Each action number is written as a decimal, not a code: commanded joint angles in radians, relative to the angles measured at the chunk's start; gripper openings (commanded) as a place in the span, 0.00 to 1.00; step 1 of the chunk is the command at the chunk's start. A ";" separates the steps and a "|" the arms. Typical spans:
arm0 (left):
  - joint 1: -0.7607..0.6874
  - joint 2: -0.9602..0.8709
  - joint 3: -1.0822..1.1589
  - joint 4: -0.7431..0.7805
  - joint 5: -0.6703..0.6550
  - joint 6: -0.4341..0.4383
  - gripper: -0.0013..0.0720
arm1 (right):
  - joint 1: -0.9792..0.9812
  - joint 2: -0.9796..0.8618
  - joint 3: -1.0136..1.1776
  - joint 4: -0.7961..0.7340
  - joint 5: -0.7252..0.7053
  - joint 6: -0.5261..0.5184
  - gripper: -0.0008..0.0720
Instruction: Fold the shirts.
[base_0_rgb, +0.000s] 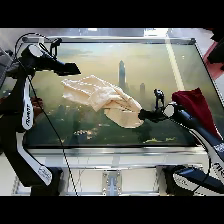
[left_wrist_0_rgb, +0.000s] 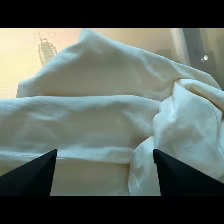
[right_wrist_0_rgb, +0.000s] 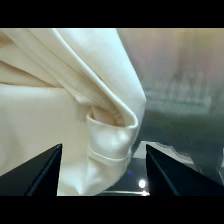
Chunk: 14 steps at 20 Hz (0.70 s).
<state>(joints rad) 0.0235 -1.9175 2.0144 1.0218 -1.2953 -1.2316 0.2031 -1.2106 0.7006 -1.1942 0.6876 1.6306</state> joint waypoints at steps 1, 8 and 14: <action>0.001 0.000 0.000 0.018 0.002 0.000 0.97 | 0.000 0.000 -0.030 0.053 -0.106 0.008 0.69; 0.001 0.000 0.000 0.027 -0.008 0.000 0.97 | 0.000 -0.053 -0.030 0.051 0.032 -0.008 0.56; 0.001 0.000 0.000 0.030 0.000 0.000 0.97 | 0.000 -0.053 -0.030 0.068 -0.026 -0.008 0.24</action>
<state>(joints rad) 0.0238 -1.9175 2.0144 1.0473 -1.3022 -1.2316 0.2031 -1.2610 0.6708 -1.1385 0.6952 1.6249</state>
